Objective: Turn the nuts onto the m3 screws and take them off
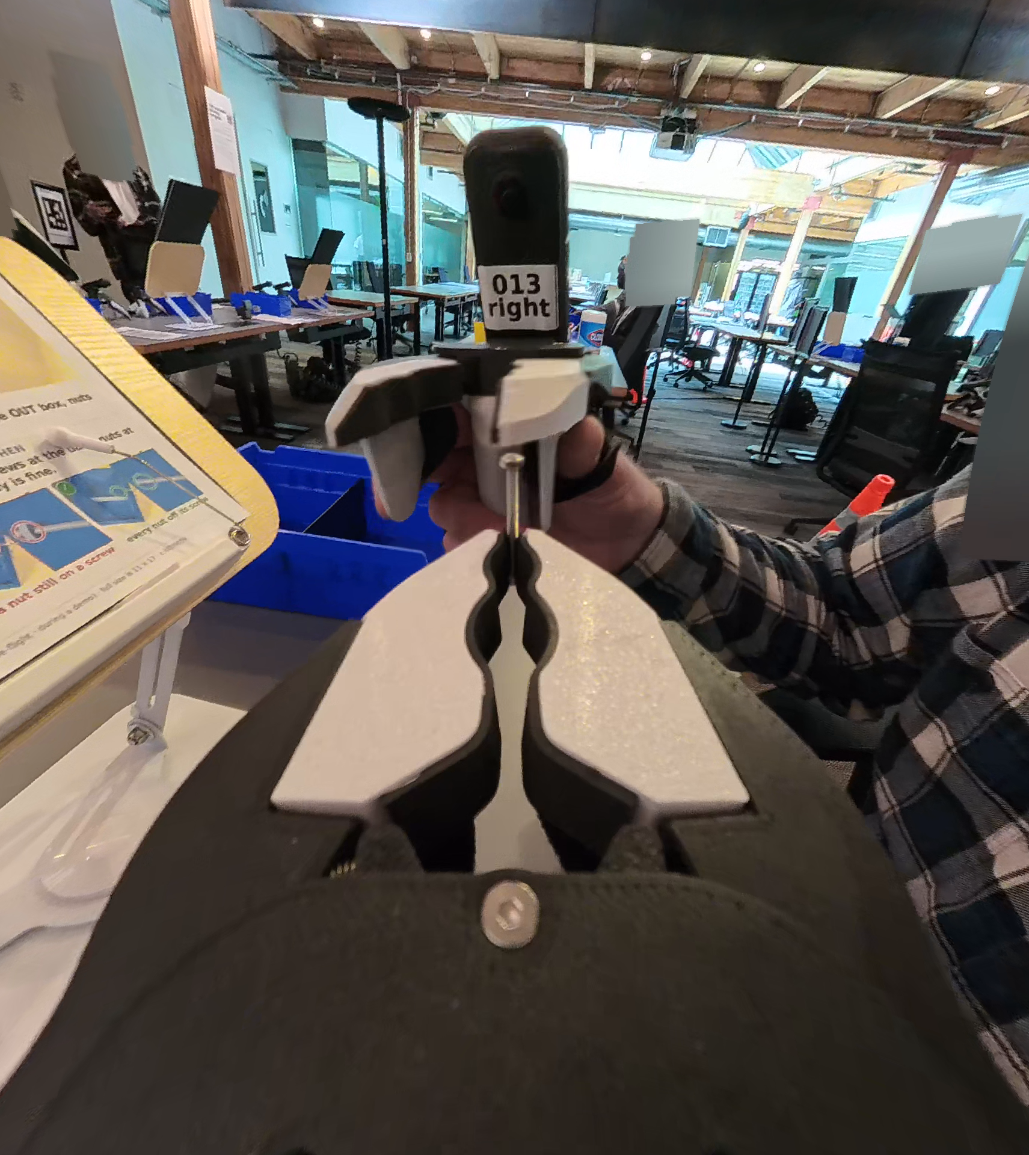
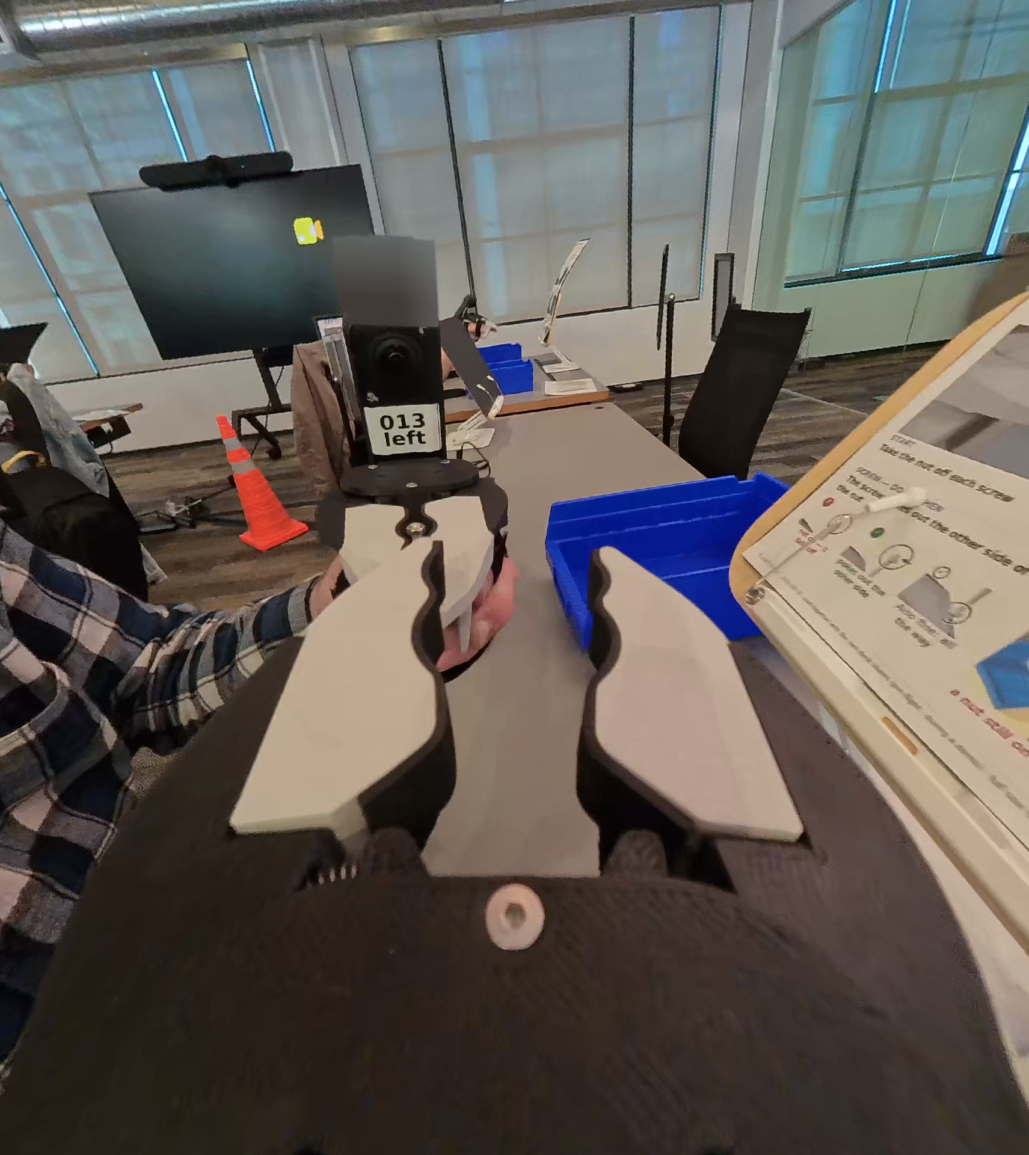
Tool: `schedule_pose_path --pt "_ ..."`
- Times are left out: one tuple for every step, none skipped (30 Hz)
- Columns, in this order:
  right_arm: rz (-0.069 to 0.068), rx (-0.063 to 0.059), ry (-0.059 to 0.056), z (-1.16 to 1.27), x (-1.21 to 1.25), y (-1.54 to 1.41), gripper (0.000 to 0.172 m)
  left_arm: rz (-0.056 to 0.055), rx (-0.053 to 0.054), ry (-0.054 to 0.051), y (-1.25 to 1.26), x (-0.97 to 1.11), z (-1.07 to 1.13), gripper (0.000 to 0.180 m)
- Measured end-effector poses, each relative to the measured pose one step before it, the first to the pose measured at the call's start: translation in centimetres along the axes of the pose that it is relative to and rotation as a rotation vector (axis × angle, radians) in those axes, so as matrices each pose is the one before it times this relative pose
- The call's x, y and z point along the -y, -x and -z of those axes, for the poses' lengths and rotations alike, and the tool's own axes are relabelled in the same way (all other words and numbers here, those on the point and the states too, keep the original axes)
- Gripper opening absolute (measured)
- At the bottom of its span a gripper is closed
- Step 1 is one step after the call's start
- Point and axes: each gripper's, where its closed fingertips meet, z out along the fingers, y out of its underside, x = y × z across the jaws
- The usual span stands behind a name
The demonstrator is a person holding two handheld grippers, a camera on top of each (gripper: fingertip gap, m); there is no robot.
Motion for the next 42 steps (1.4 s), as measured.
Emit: schedule_pose_path --pt "-0.0011 0.0108 -0.0099 0.122 0.223 0.205 0.046 0.001 0.0095 0.0135 0.219 -0.227 -0.06 0.002" --pt "0.0088 0.0081 0.0002 -0.173 0.124 0.344 0.048 0.0077 -0.0049 0.0064 0.053 -0.156 -0.109 0.002" --pt "0.0125 0.0056 0.0109 -0.42 -0.02 0.362 0.049 0.0093 -0.013 -0.0054 -0.07 0.01 -0.102 0.002" --pt "0.0082 0.0096 0.0127 -0.508 -0.09 0.342 0.049 0.0044 -0.0062 -0.0054 -0.015 0.031 -0.106 0.002" --pt "0.0014 0.0079 0.0106 -0.445 -0.12 0.136 0.049 -0.0005 -0.0019 -0.0004 -0.02 0.024 -0.102 0.002" --pt "-0.0028 0.0005 0.0105 -0.279 -0.193 -0.128 0.049 -0.0023 -0.0033 -0.0065 -0.08 0.139 -0.029 0.002" --pt "-0.0049 -0.0038 0.0072 -0.07 -0.192 -0.296 0.049 -0.0007 -0.0011 -0.0058 -0.061 0.161 0.016 0.002" --pt "-0.0108 -0.0008 -0.0032 0.13 -0.073 -0.312 0.048 0.0002 0.01 0.0036 0.118 0.023 0.047 0.002" --pt "-0.0132 0.0004 -0.0088 0.274 0.033 -0.228 0.049 0.002 0.0051 0.0 0.112 0.06 0.112 0.002" --pt "-0.0032 -0.007 -0.0057 0.34 0.028 -0.218 0.049 0.0036 -0.0064 -0.0055 0.012 0.101 0.159 0.002" --pt "0.0036 -0.0111 -0.0042 0.346 0.049 -0.205 0.049 0.0034 -0.009 -0.0102 -0.082 0.167 0.139 0.002" --pt "-0.001 -0.0028 -0.0081 0.269 0.141 -0.083 0.049 -0.0016 0.0059 0.0028 0.098 -0.003 0.056 0.002" --pt "-0.0038 0.0081 -0.0117 0.121 0.231 0.13 0.049 -0.0058 0.0056 0.0054 0.074 -0.046 -0.001 0.002" --pt "0.0033 0.0061 -0.0041 -0.076 0.161 0.225 0.048 0.0004 -0.0044 0.0031 -0.049 -0.041 -0.058 0.002" --pt "0.0101 0.0028 0.0056 -0.245 0.052 0.23 0.048 0.0017 -0.0051 0.0004 -0.07 -0.027 -0.117 0.002" --pt "0.0086 0.0074 0.0058 -0.339 0.011 0.273 0.048 -0.0012 -0.0016 0.0021 -0.027 -0.043 -0.139 0.002" --pt "0.0023 0.0093 0.0052 -0.365 -0.025 0.206 0.048 -0.0007 -0.0017 0.0015 -0.041 -0.036 -0.14 0.002" --pt "-0.0006 0.0054 0.0079 -0.303 -0.102 0.033 0.048 0.0003 -0.0034 -0.0028 -0.08 0.041 -0.104 0.002" --pt "-0.0009 0.0003 0.0068 -0.167 -0.144 -0.119 0.048 0.0004 -0.0018 -0.004 -0.049 0.079 -0.054 0.002" --pt "-0.004 -0.0016 -0.0001 -0.009 -0.052 -0.175 0.048 -0.0008 0.0053 0.0003 0.049 0.023 -0.001 0.002" --pt "-0.0072 -0.001 -0.005 0.143 0.018 -0.152 0.048 0.0004 0.0028 -0.0022 0.059 0.033 0.05 0.002" --pt "-0.005 -0.0026 -0.0051 0.237 0.037 -0.113 0.049 0.0028 0.0013 -0.0035 0.072 0.049 0.085 0.002" --pt "-0.0002 -0.0051 -0.0048 0.287 0.045 -0.076 0.048 0.0029 -0.0009 -0.0023 0.049 0.034 0.081 0.002" --pt "0.0012 -0.0075 -0.0046 0.305 0.053 -0.103 0.046 0.0003 -0.0046 -0.0018 -0.029 0.021 0.071 0.002" --pt "-0.0025 -0.0031 -0.007 0.255 0.098 -0.059 0.045 -0.0009 0.0009 0.0006 0.007 -0.008 0.03 0.002" --pt "-0.0046 0.0052 -0.0092 0.123 0.142 0.082 0.046 -0.0024 0.0034 0.0045 0.038 -0.053 -0.024 0.002" --pt "-0.0009 0.0057 -0.0054 -0.024 0.113 0.151 0.047 -0.0015 0.0012 0.0062 0.014 -0.086 -0.069 0.002" --pt "0.0038 0.0049 0.004 -0.197 -0.012 0.167 0.048 -0.0004 -0.0021 0.003 -0.035 -0.053 -0.092 0.002" --pt "0.0048 0.007 0.0074 -0.28 -0.063 0.202 0.047 -0.0008 -0.0014 0.0012 -0.036 -0.031 -0.11 0.002" --pt "0.0026 0.0066 0.0061 -0.303 -0.067 0.142 0.047 -0.0017 0.0005 0.0007 -0.036 -0.017 -0.081 0.002" --pt "0.0025 0.0015 0.0082 -0.241 -0.132 0.009 0.047 0.0 -0.0016 -0.001 -0.054 0.027 -0.06 0.002" --pt "0.0026 -0.0035 0.0087 -0.118 -0.155 -0.123 0.046 0.0011 -0.002 -0.0025 -0.048 0.04 -0.024 0.002" --pt "-0.0033 -0.0001 0.0018 0.019 -0.078 -0.128 0.046 0.0001 0.0052 0.0013 0.054 -0.019 0.004 0.002" --pt "-0.008 0.0046 -0.0035 0.127 -0.004 -0.039 0.046 0.001 0.0042 -0.0019 0.072 0.009 0.043 0.002" --pt "-0.003 -0.0004 -0.0018 0.184 0.006 -0.031 0.046 0.0025 0.0014 -0.0007 0.046 -0.013 0.075 0.002" --pt "0.0021 -0.0068 0.0005 0.221 0.033 -0.024 0.045 -0.0018 0.0044 0.001 0.059 -0.022 0.088 0.002" --pt "0.0029 -0.0082 0.0043 0.256 0.074 0.047 0.045 -0.0108 0.0161 0.0071 0.165 -0.095 0.102 0.002" --pt "0.0046 -0.0076 0.0081 0.295 0.145 0.128 0.044 -0.0191 0.0273 0.0165 0.268 -0.165 0.075 0.002" --pt "0.0071 -0.0053 0.0171 0.265 0.099 0.215 0.043 -0.027 0.0371 0.0233 0.339 -0.243 0.035 0.002" --pt "0.0067 -0.0103 0.0318 0.181 -0.063 0.18 0.041 -0.0299 0.0322 0.0223 0.2 -0.222 -0.015 0.002" --pt "0.0053 -0.0204 0.0438 0.081 -0.238 0.076 0.038 -0.0352 0.041 0.0253 0.275 -0.258 -0.046 0.001" --pt "0.0016 -0.0229 0.053 0.003 -0.396 0.036 0.035 -0.0433 0.0485 0.031 0.346 -0.332 -0.071 0.001"
